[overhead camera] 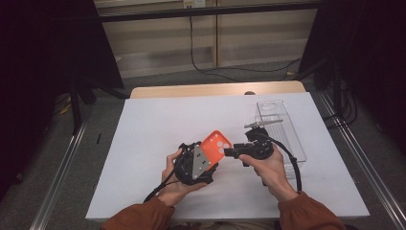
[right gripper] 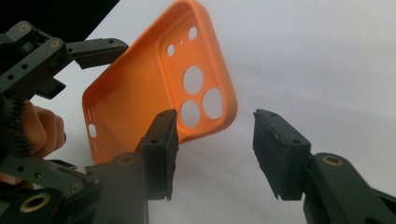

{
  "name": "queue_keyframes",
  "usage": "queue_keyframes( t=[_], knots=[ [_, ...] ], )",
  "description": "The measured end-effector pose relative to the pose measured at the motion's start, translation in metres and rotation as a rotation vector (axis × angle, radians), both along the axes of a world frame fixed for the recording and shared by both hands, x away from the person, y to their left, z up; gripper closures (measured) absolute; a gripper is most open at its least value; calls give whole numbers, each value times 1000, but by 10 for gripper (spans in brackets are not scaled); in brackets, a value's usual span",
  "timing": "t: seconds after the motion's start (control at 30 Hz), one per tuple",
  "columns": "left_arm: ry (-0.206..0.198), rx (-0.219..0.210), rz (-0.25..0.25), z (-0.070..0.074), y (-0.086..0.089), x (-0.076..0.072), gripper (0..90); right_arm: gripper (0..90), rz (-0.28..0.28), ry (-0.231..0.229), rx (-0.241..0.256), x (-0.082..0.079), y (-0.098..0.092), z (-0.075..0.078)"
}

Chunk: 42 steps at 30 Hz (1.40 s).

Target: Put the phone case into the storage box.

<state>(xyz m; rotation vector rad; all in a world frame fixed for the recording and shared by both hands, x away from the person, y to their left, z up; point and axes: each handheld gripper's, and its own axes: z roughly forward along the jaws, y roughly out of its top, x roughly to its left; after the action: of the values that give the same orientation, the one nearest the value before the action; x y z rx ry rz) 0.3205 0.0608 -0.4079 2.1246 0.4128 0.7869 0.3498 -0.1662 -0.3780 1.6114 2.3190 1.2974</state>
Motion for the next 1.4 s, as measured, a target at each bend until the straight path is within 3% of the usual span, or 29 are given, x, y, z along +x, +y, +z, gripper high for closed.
queue_keyframes(
  t=[0.27, 0.5, 0.93, 1.17, 1.4],
  knots=[
    [-5, 10, 5, -2, -1, 0, 164, 602, -8, 72, 43, 5, 3, -2],
    [-10, 2, 6, -1, -1, 0, 164, 637, -23, 76, 66, 9, 4, -4],
    [-20, 11, 17, -4, -2, 1, 163, 727, -44, 131, 144, 13, -1, -6],
    [-38, 24, 36, -6, -2, 1, 160, 776, -54, 126, 168, 10, -1, -2],
    [-21, -10, 51, -5, 0, 4, 157, 801, -73, 113, 206, 8, 2, 3]
  ],
)
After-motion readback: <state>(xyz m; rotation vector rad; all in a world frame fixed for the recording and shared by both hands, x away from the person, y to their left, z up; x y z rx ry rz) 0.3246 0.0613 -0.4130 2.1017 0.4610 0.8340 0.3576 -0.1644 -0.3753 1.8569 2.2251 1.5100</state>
